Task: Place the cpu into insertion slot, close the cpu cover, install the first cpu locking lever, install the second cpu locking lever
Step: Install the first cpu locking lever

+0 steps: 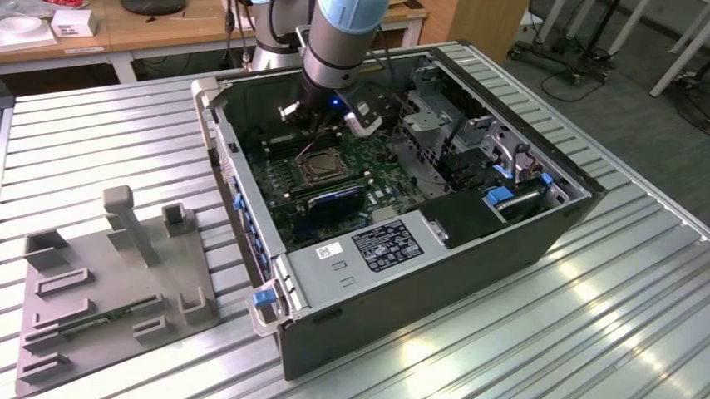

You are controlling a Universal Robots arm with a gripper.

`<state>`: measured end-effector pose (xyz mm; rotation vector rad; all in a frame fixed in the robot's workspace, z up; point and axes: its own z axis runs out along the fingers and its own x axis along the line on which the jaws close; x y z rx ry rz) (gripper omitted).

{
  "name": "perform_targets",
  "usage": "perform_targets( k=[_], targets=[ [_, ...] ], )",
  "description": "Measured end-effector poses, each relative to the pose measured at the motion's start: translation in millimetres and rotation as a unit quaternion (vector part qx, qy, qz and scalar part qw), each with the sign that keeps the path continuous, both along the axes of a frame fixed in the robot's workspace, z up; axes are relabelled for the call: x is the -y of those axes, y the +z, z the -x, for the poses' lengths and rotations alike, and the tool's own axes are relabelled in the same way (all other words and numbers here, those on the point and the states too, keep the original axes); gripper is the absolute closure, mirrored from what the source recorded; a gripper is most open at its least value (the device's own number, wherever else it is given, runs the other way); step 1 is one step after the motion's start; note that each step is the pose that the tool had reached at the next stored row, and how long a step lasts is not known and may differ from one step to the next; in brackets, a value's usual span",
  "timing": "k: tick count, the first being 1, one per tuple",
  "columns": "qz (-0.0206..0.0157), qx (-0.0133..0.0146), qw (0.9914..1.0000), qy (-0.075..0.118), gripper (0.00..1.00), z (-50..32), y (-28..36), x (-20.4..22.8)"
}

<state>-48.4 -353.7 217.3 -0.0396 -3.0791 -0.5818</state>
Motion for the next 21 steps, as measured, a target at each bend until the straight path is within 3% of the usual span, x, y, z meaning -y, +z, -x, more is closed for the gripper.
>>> perform_targets(
  k=[6,21],
  targets=[
    [0.0000,0.0001,1.00000,0.000,0.89,0.0,-1.1,-2.8],
    [0.0000,0.0004,1.00000,0.000,0.89,-3.9,-10.3,-3.0]
  ],
)
